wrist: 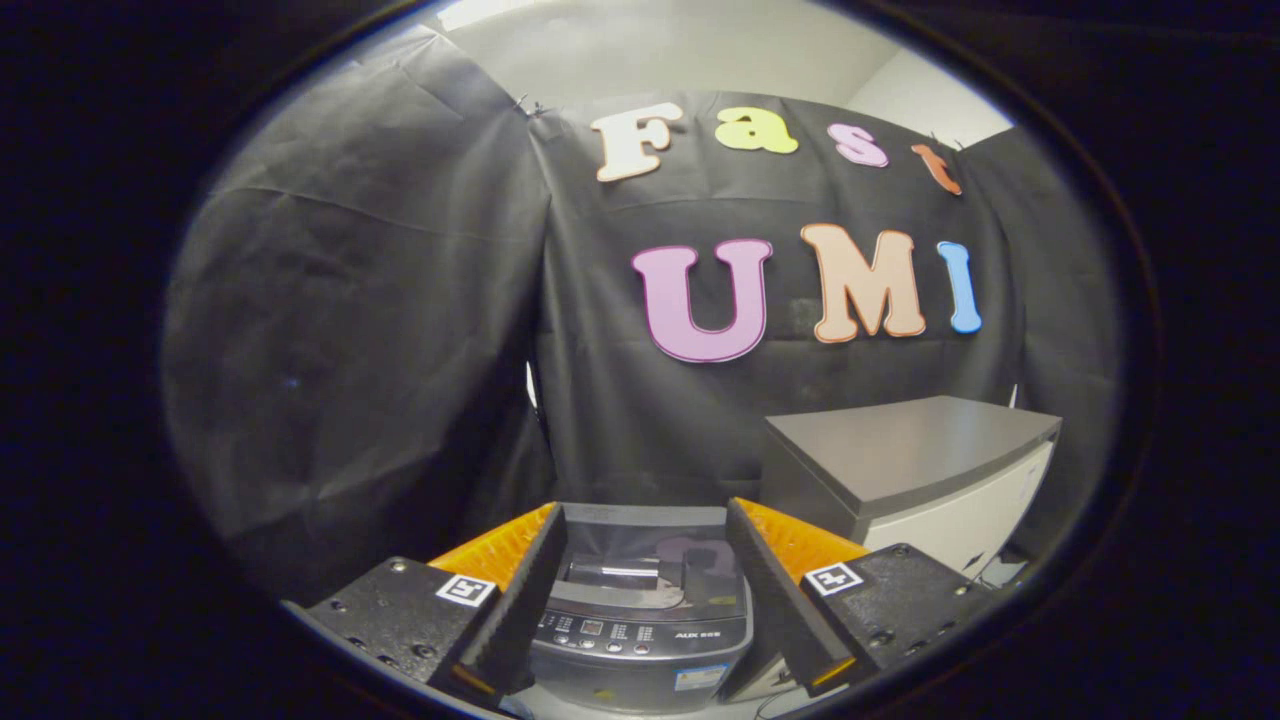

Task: Put the clothes into the washing machine and then close the washing machine lid.

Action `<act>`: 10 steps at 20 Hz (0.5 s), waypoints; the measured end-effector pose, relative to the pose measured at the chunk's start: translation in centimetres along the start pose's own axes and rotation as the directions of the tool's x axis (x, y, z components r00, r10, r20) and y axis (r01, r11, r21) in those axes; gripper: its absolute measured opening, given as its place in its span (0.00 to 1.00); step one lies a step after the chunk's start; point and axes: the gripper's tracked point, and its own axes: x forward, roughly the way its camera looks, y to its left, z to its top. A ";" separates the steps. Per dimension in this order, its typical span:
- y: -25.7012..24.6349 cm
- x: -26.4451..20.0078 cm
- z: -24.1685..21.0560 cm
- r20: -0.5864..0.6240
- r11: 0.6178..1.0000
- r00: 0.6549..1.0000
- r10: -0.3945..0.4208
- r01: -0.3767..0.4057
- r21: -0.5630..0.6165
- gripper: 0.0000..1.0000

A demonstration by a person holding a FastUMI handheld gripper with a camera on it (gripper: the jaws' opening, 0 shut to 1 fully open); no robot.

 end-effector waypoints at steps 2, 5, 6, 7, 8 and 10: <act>0.0 -1.4 1.0 0.026 1.000 1.000 0.010 -0.010 0.002 0.97; -0.1 -3.2 1.9 0.034 0.999 0.999 0.032 -0.031 -0.026 0.96; -0.4 -4.0 2.3 0.043 0.999 0.999 0.032 -0.031 -0.033 0.96; -0.6 -4.6 2.7 0.049 0.998 0.998 0.034 -0.032 -0.044 0.96; -1.0 -5.2 3.0 0.061 0.998 0.998 0.033 -0.030 -0.052 0.96; -1.9 -6.2 3.3 0.067 0.998 0.997 0.030 -0.025 -0.063 0.96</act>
